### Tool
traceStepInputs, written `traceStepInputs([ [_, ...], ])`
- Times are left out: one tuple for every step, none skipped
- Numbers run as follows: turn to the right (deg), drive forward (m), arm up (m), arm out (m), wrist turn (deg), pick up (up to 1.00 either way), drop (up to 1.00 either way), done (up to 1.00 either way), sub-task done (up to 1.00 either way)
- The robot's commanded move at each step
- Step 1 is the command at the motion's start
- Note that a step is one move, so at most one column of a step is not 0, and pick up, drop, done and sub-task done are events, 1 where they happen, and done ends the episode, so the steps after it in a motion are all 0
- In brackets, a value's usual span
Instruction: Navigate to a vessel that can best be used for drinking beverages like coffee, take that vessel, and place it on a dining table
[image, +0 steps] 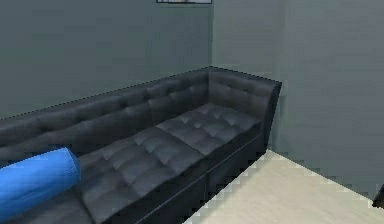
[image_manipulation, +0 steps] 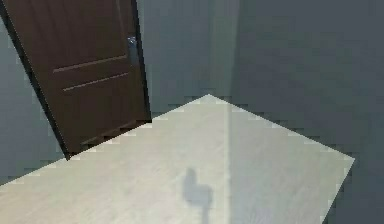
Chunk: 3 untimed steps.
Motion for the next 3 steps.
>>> traceStepInputs([
  [45.0, 0.0, 0.0, 0.0, 0.0, 0.0, 0.0, 0.0, 0.0],
  [-45.0, 0.0, 0.0, 0.0, 0.0, 0.0, 0.0, 0.0, 0.0],
  [36.0, 0.0, 0.0, 0.0, 0.0, 0.0, 0.0, 0.0, 0.0],
])
